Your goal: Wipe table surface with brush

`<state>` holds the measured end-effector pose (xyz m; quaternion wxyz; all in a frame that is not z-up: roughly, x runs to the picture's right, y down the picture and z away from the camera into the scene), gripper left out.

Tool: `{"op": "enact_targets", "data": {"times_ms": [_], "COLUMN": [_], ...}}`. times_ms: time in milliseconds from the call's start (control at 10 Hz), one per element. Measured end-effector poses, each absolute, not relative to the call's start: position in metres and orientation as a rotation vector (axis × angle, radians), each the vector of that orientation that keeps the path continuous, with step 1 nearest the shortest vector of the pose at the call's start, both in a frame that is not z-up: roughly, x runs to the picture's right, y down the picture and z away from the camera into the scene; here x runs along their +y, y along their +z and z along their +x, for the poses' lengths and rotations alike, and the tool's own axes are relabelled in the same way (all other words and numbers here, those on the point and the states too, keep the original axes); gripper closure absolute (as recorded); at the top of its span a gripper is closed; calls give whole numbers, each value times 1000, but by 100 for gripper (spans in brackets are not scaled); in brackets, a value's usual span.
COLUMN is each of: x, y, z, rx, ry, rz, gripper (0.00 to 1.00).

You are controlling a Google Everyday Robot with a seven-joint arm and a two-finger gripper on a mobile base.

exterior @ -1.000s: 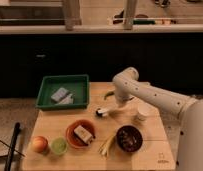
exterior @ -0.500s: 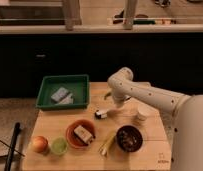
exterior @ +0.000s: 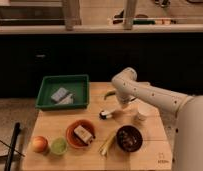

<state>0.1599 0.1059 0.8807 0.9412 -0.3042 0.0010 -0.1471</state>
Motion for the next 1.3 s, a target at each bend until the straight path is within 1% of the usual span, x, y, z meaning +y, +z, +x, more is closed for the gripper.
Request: {"op": "enact_targets", "data": {"times_ms": [300, 600, 800, 1000, 1300], "x": [82, 72, 76, 87, 103], "y": [889, 894, 894, 886, 876], "z": [172, 149, 117, 103, 115], "rx": [57, 41, -8, -51, -62], "ry": [-280, -326, -394, -443, -462], "rz": [-593, -582, -587, -593, -614], "gripper": [100, 100, 100, 100, 100]}}
